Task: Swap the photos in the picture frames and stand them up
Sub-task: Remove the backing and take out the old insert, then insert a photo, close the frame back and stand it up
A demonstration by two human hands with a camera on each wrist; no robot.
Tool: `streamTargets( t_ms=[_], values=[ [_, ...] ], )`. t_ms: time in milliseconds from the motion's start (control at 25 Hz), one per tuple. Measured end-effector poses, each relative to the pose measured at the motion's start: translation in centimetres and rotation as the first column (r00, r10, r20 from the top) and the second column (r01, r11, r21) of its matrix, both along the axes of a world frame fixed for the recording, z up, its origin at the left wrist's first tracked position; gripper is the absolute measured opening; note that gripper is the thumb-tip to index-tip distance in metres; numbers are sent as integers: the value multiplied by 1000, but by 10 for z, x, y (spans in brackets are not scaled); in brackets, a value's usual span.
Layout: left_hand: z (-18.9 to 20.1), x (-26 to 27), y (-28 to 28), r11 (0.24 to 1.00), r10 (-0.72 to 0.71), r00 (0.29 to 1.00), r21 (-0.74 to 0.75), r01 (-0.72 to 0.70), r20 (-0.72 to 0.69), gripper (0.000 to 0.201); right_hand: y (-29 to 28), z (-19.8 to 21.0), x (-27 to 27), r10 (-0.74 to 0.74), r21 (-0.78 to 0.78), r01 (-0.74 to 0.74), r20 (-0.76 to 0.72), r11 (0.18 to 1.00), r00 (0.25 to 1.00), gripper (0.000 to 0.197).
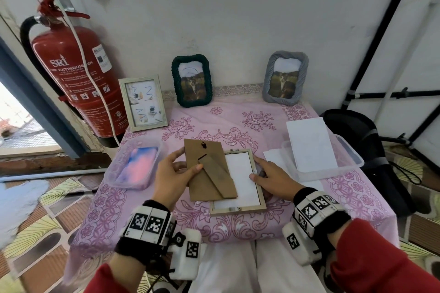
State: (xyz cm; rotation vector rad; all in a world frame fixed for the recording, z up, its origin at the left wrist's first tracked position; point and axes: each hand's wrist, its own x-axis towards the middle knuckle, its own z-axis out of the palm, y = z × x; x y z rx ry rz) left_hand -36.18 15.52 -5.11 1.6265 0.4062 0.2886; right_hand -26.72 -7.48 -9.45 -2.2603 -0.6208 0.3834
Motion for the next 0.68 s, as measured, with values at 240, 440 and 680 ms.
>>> streamTargets(
  t_ms=[240,440,680],
  values=[
    [-28,6,-16,996,-26,998,-90,20,-61,66,-1,-2,2,-29,-22,27,-67,999,997,64],
    [-40,13,-23,997,4,995,71,2,-95,62,-2,-3,0,-52,-5,52,-69,999,996,63],
    [-44,20,-29,944,23,990,330,24,-136,61,-3,-6,1,-54,-3,54,-75,999,996,64]
  ],
)
